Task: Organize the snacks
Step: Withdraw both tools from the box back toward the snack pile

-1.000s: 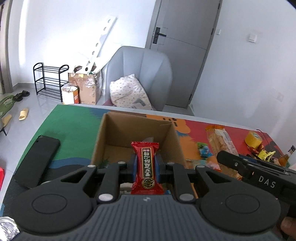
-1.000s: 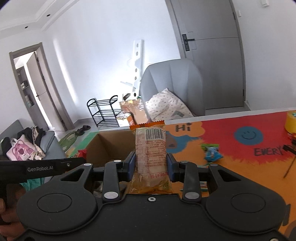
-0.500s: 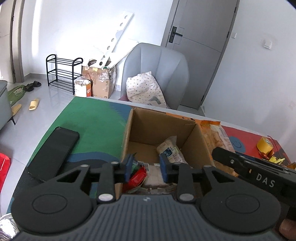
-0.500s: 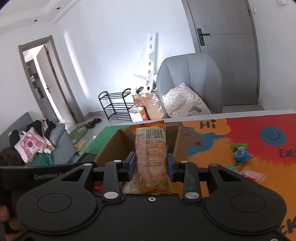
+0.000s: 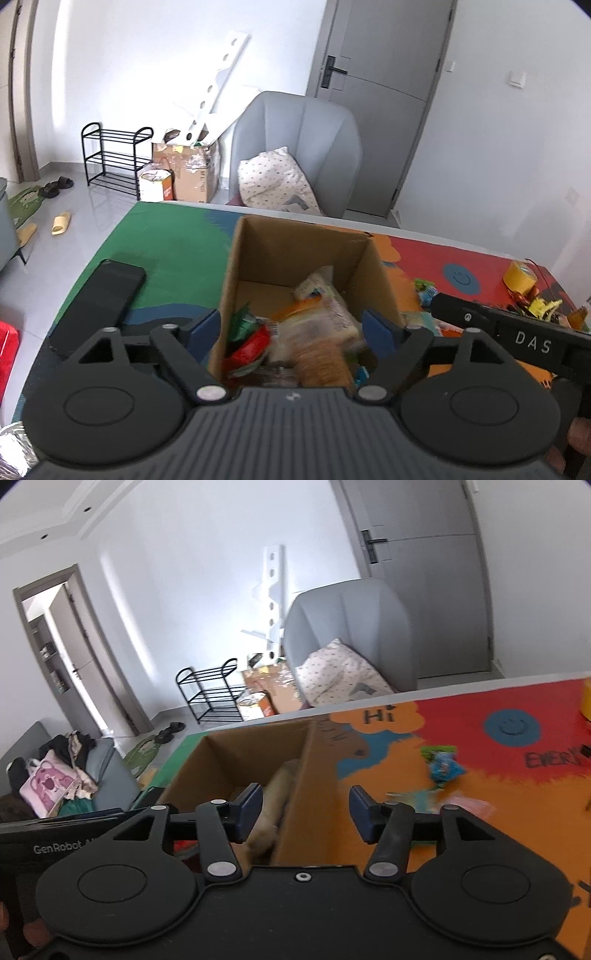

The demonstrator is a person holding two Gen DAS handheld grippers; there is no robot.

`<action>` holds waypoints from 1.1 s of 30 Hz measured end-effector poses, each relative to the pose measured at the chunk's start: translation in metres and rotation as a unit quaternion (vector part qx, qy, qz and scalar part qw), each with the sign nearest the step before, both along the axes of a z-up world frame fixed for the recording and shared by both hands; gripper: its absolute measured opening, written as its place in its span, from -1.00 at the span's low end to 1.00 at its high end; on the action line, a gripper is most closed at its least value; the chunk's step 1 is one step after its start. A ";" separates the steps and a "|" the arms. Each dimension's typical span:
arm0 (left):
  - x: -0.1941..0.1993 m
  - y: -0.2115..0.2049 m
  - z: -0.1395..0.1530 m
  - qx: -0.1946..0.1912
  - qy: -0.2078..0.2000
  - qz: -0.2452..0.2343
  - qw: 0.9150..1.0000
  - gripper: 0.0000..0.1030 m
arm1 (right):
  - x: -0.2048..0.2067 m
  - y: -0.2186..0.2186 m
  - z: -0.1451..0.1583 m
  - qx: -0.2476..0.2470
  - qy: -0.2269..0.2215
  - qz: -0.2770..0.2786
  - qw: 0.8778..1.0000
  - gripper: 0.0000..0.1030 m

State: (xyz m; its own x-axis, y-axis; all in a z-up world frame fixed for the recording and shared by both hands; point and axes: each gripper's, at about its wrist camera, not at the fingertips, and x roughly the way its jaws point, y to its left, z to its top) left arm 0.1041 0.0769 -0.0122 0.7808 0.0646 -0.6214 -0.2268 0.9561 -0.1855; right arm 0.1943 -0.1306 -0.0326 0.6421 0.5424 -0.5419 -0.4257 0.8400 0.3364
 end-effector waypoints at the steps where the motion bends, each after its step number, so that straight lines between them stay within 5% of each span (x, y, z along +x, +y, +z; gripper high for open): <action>1: 0.001 -0.004 0.000 0.001 0.000 -0.003 1.000 0.64 | -0.001 -0.005 -0.001 0.000 0.001 -0.005 1.000 0.10; 13: 0.002 -0.050 -0.004 0.009 -0.004 -0.050 0.999 0.82 | -0.012 -0.063 -0.012 0.003 0.006 -0.050 0.999 0.40; 21: 0.005 -0.079 -0.004 0.006 -0.004 -0.069 0.998 0.86 | -0.017 -0.099 -0.015 0.016 0.002 -0.076 0.997 0.98; 33: 0.012 -0.116 -0.004 -0.008 -0.016 -0.101 0.995 0.86 | -0.016 -0.144 -0.032 0.025 0.021 -0.108 0.994 0.99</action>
